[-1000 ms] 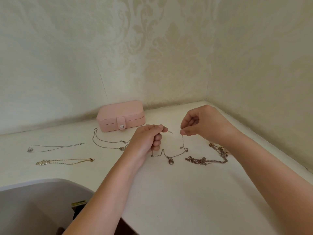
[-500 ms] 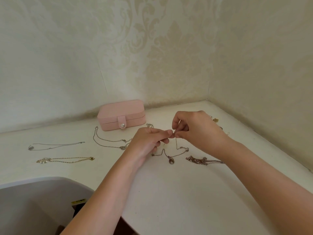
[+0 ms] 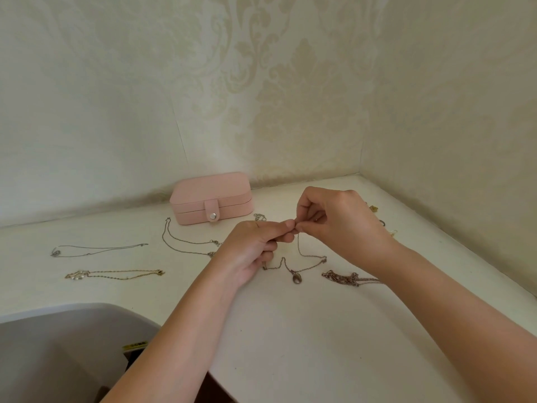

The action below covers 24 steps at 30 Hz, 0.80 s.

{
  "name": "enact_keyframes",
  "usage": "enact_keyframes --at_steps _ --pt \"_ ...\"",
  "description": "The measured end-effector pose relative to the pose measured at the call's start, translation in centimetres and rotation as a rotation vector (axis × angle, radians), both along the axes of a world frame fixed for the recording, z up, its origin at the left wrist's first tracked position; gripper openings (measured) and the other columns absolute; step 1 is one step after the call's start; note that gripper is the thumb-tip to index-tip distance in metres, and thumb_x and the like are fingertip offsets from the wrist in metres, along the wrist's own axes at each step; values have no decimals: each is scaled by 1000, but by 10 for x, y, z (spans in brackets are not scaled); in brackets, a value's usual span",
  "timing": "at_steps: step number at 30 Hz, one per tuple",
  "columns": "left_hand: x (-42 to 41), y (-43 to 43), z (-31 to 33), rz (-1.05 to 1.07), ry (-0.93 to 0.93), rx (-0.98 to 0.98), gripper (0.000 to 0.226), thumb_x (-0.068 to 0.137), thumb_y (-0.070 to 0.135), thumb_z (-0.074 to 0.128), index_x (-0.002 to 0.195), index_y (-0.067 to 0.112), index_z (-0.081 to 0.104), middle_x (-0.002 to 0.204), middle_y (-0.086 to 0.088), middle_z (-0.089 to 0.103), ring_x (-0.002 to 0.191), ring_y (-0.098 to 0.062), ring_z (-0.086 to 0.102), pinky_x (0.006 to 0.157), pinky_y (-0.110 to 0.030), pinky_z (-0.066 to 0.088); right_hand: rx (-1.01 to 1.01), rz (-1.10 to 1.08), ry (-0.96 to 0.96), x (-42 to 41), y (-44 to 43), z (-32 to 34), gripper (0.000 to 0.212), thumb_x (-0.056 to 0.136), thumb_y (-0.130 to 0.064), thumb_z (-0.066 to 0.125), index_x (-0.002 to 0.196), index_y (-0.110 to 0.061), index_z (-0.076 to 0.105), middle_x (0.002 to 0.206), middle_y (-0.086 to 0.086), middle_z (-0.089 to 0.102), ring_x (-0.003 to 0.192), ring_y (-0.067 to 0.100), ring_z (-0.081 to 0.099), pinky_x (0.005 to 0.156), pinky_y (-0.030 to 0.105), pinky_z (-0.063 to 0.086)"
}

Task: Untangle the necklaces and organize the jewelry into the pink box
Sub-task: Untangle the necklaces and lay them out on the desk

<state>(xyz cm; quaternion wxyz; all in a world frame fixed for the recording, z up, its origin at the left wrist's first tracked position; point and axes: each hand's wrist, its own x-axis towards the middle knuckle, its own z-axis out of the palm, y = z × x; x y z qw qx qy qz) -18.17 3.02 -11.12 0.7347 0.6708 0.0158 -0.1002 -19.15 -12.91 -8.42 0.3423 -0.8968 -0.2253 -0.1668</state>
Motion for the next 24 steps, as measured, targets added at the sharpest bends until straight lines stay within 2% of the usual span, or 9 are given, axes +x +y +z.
enact_keyframes --at_steps 3,6,10,12,16,19,24 --pt "-1 -1 -2 9 -56 101 9 80 15 72 75 8 73 59 1 64 40 -3 26 37 -13 22 52 2 138 3 -6 0 14 75 -14 78 74 -23 67 72 -9 68 71 0 61 65 12 48" --pt "-3 0 -2 -5 -103 174 10 80 19 73 74 11 75 62 1 66 40 -3 29 38 -14 25 95 15 284 5 -11 1 8 75 -18 78 79 -21 73 70 -6 70 63 -2 60 59 9 45" --pt "-3 1 -1 -26 -124 186 13 79 25 73 74 13 76 64 2 66 40 -2 30 39 -13 26 136 29 370 7 -12 1 5 77 -17 76 81 -20 75 69 1 71 63 6 63 64 16 53" --pt "-4 1 -1 -38 -117 184 14 79 26 73 77 12 76 65 2 66 39 -2 31 40 -13 26 126 13 366 7 -12 1 3 77 -17 77 80 -19 76 64 -1 70 59 2 61 60 13 51" --pt "-4 0 -2 -39 -60 146 18 80 23 72 64 16 73 65 0 67 38 -2 29 38 -14 25 36 -16 270 5 -12 1 1 78 -18 76 79 -19 75 64 -6 67 57 -2 56 54 8 42" --pt "-2 1 1 -60 27 31 14 83 17 68 73 8 69 62 0 67 38 -2 24 35 -12 20 -21 -31 149 3 -8 2 1 80 -19 74 80 -19 75 67 -10 65 63 -1 57 55 5 38" --pt "-3 2 1 -101 30 39 14 84 14 66 72 8 68 63 -2 67 39 -1 29 36 -11 23 -158 -11 35 3 -9 3 3 80 -25 74 78 -23 73 75 -11 66 68 7 58 59 13 40"
